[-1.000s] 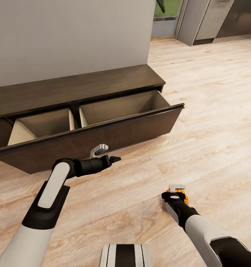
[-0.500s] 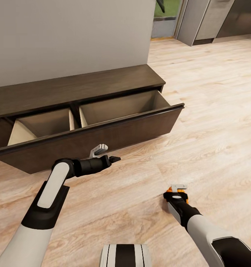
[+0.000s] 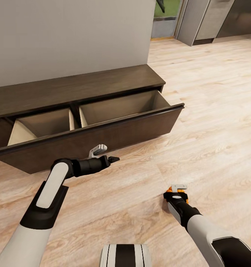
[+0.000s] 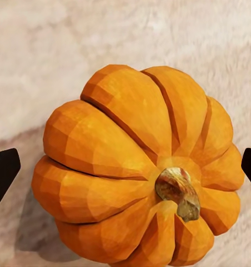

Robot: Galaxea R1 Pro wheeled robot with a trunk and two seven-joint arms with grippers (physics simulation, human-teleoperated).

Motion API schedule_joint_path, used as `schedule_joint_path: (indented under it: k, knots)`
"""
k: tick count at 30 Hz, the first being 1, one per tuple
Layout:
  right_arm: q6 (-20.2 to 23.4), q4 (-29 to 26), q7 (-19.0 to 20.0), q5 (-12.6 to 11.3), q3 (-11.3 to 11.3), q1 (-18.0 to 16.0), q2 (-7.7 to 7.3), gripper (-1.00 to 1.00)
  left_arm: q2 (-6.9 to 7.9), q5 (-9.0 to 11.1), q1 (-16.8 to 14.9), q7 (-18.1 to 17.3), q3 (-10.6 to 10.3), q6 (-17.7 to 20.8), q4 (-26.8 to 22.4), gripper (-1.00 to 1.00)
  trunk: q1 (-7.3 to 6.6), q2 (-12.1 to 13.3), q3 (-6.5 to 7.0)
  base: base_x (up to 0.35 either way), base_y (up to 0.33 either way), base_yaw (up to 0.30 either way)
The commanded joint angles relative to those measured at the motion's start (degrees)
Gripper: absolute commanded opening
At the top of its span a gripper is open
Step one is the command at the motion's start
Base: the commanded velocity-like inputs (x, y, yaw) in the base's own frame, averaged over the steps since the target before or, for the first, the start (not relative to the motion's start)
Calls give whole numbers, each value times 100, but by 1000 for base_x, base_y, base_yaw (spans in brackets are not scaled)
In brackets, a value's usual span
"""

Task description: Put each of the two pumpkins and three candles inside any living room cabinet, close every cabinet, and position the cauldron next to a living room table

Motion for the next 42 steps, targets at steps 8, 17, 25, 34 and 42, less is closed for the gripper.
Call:
schedule_joint_path:
  k: [8,17,25,34,42]
  knots:
    - [39,-19,-30,-51,49,0,-4,100,10,56,-3,60,-7,0,-5,100,9,-7,-92,0,0,0]
    - [39,-14,-23,-52,49,0,-4,100,10,56,-4,60,-2,0,-5,100,9,-7,-92,0,0,0]
    - [39,-4,-5,-51,49,0,-4,100,10,56,-4,60,-5,0,-5,100,14,-9,-137,0,0,0]
    - [39,-5,-4,-51,49,0,-4,100,10,56,-3,60,-2,0,-5,100,17,-11,-159,0,0,0]
    - [39,-4,-4,-49,49,0,-4,100,10,56,-4,60,2,0,-5,100,27,-16,-247,0,0,0]
